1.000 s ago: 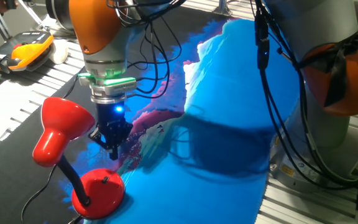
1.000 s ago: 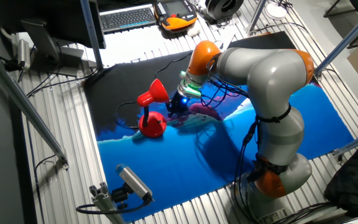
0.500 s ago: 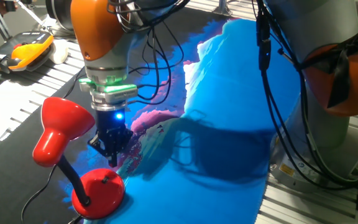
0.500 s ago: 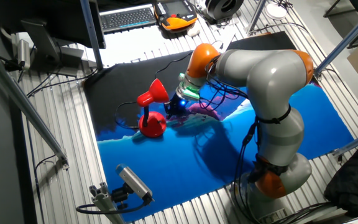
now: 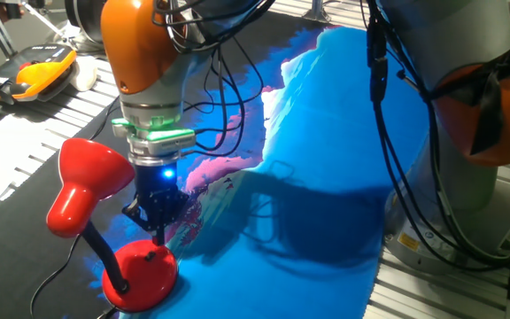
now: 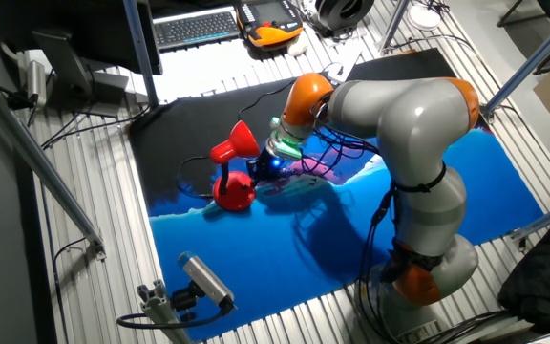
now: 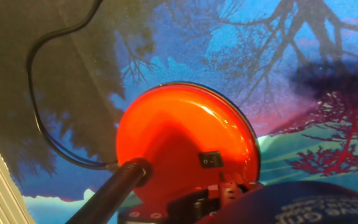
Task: Turn on the desk lamp by pressing the button
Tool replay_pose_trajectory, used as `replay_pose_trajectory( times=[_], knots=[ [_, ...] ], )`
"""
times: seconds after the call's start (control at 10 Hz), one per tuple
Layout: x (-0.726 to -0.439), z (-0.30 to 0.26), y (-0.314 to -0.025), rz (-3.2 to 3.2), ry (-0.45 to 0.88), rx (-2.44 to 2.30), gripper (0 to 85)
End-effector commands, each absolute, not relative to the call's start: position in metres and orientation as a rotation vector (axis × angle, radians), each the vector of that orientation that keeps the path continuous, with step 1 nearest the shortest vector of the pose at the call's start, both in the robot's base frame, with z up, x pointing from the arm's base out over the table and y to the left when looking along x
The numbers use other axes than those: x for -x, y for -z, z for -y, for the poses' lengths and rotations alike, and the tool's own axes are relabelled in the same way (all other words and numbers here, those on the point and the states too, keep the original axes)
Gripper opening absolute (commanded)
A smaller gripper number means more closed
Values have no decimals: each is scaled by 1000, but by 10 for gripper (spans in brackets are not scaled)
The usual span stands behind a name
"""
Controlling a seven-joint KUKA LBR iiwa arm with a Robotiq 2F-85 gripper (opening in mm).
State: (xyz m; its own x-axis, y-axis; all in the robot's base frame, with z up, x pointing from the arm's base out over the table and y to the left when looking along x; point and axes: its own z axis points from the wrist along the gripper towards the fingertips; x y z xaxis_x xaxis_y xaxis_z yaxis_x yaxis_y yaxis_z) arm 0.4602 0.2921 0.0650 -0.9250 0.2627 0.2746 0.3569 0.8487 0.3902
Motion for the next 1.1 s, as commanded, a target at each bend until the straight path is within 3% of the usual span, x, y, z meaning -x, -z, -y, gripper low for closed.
replay_pose_trajectory(
  times=[0.0,1.0],
  knots=[
    [-460,-294,-62,2818,658,478,0],
    [-459,-301,-57,2823,669,491,0]
  ],
)
